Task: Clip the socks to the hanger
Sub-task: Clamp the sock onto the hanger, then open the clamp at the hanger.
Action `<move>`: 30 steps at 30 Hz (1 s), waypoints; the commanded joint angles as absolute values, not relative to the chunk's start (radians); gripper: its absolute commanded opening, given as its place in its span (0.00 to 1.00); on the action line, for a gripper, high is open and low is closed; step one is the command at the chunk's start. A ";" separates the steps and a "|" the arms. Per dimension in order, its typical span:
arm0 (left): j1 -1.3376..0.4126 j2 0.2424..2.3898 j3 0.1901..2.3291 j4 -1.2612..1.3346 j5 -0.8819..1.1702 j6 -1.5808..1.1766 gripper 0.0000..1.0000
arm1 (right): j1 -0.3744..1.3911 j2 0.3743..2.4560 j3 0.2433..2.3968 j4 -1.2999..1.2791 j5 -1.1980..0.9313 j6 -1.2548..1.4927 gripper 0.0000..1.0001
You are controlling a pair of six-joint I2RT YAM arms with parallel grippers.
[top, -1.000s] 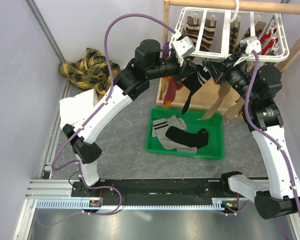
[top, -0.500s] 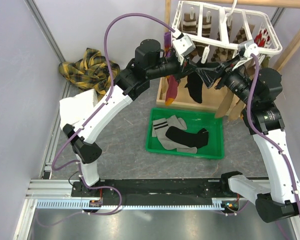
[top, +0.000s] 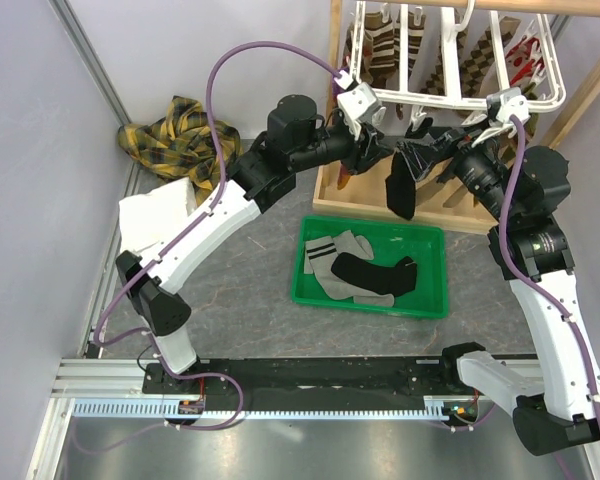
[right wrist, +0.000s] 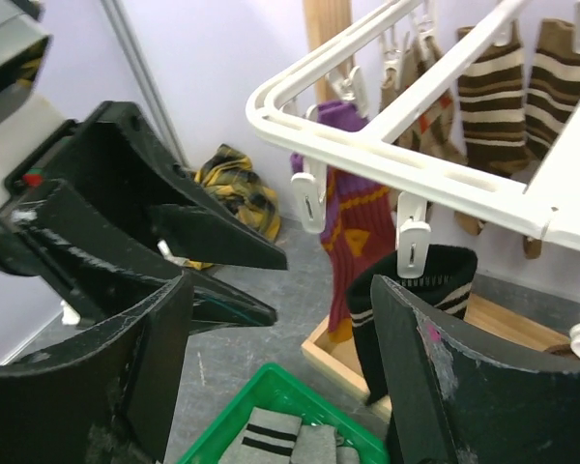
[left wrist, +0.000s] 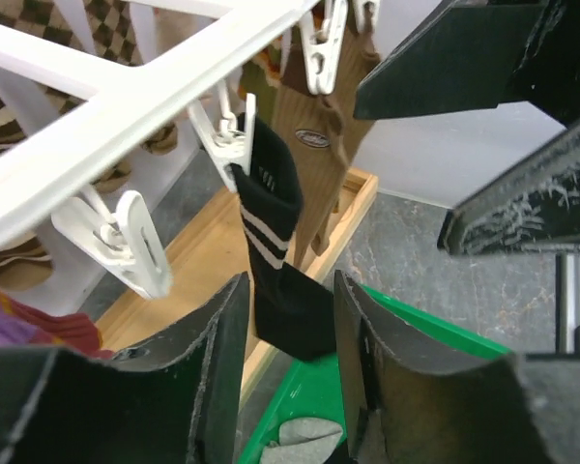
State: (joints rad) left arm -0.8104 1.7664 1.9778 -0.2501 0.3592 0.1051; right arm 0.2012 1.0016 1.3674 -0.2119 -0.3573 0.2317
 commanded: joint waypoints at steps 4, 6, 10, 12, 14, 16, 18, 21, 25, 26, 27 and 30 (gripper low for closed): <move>-0.793 1.632 1.816 -0.043 0.273 0.054 0.55 | 0.206 0.970 1.356 -0.201 -0.233 0.232 0.82; -0.790 1.597 1.734 0.039 0.247 0.052 0.61 | 0.206 0.959 1.358 -0.201 -0.216 0.232 0.83; -0.790 1.552 1.594 0.199 0.146 0.041 0.68 | 0.206 0.945 1.353 -0.201 -0.189 0.229 0.85; -0.790 1.542 1.522 0.301 0.114 0.044 0.73 | 0.206 0.942 1.351 -0.199 -0.184 0.229 0.86; -0.790 1.545 1.485 0.353 0.072 0.046 0.74 | 0.204 0.939 1.348 -0.198 -0.183 0.229 0.87; -0.790 1.557 1.476 0.414 0.055 0.048 0.75 | 0.207 0.934 1.342 -0.195 -0.179 0.227 0.91; -0.790 1.569 1.459 0.480 0.034 0.063 0.76 | 0.207 0.931 1.336 -0.192 -0.173 0.224 0.93; -0.792 1.592 1.459 0.526 0.011 0.089 0.76 | 0.207 0.923 1.332 -0.190 -0.164 0.221 0.96; -0.793 1.624 1.469 0.623 0.014 0.120 0.76 | 0.209 0.916 1.321 -0.181 -0.153 0.222 0.98; -0.793 1.640 1.477 0.626 0.018 0.126 0.76 | 0.209 0.916 1.319 -0.183 -0.152 0.221 0.98; -0.793 1.652 1.488 0.626 0.024 0.136 0.76 | 0.212 0.914 1.319 -0.181 -0.152 0.219 0.98; -0.795 1.701 1.540 0.626 0.018 0.149 0.74 | 0.221 0.910 1.313 -0.176 -0.146 0.216 0.98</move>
